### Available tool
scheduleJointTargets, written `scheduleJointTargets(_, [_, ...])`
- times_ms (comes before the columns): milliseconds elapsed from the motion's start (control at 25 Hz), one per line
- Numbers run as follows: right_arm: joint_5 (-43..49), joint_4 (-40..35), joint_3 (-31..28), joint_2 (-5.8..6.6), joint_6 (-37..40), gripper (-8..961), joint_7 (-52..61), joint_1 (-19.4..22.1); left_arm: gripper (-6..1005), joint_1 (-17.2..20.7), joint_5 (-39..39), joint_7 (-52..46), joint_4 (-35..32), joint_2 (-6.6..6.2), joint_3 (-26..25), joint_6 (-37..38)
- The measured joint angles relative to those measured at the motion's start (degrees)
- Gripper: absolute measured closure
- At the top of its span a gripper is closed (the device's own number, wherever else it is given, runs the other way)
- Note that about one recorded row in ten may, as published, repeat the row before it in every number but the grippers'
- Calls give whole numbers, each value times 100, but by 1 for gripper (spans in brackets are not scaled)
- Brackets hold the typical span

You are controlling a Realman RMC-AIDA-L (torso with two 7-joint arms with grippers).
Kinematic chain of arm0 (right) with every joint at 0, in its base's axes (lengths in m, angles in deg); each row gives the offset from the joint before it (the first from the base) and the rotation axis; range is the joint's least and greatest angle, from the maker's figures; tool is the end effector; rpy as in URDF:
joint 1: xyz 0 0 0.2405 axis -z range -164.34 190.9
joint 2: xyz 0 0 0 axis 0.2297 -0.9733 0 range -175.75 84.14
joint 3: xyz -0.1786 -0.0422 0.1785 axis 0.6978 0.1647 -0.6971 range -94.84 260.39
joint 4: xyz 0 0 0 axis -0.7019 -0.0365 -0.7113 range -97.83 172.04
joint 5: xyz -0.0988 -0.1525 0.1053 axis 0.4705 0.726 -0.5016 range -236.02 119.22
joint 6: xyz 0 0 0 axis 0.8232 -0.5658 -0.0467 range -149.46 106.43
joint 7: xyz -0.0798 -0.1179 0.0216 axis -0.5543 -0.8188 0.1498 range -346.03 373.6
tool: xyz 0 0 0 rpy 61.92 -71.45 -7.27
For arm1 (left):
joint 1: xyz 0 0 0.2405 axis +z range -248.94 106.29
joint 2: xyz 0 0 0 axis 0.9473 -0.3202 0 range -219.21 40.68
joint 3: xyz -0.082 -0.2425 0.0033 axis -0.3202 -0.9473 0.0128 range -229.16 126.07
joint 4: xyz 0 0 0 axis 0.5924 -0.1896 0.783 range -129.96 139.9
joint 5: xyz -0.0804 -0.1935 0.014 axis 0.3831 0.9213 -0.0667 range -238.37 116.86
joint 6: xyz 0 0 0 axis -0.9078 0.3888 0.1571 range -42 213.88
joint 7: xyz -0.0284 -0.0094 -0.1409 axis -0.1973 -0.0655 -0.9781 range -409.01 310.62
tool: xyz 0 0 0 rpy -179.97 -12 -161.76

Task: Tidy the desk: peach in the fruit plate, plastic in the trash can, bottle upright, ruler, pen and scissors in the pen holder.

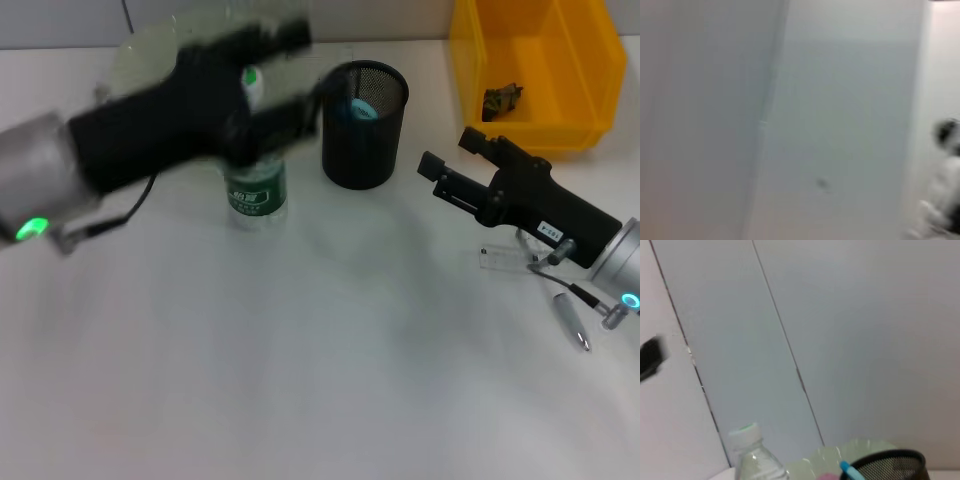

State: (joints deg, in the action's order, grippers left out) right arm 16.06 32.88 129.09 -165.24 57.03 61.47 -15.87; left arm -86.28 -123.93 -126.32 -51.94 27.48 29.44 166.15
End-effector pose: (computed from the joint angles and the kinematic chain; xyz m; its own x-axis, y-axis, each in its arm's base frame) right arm 0.2826 0.3109 -0.0533 0.5365 -0.2236 -0.8138 -0.6869 -0.6759 -0.2671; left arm -0.1823 0.3059 0.0125 0.6099 0.0780 0.7886 0.3166 -0.9363 -0.1523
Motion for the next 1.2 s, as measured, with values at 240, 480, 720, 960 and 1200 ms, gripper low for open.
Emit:
scheduleJointTargets(240, [21, -525, 429, 26, 245, 130, 305, 223, 301, -27, -1179, 74, 641, -93, -674, 1639])
scheduleJointTargets(480, [162, -1213, 991, 54, 491, 130, 741, 481, 301, 23, -1547, 585, 1320, 53, -946, 1921])
scheduleJointTargets(720, [1043, -2392, 980, 162, 1200, 130, 1653, 792, 301, 26, -1551, 760, 1478, 81, -950, 1938])
scheduleJointTargets(960, [2426, -4492, 691, 300, 1822, 129, 3632, 994, 301, -46, -1557, 785, 1623, 94, -939, 1925])
scheduleJointTargets(1200, [3660, -6770, 286, 330, 2473, 129, 5508, 816, 301, -117, -1559, 842, 1839, 102, -913, 1907])
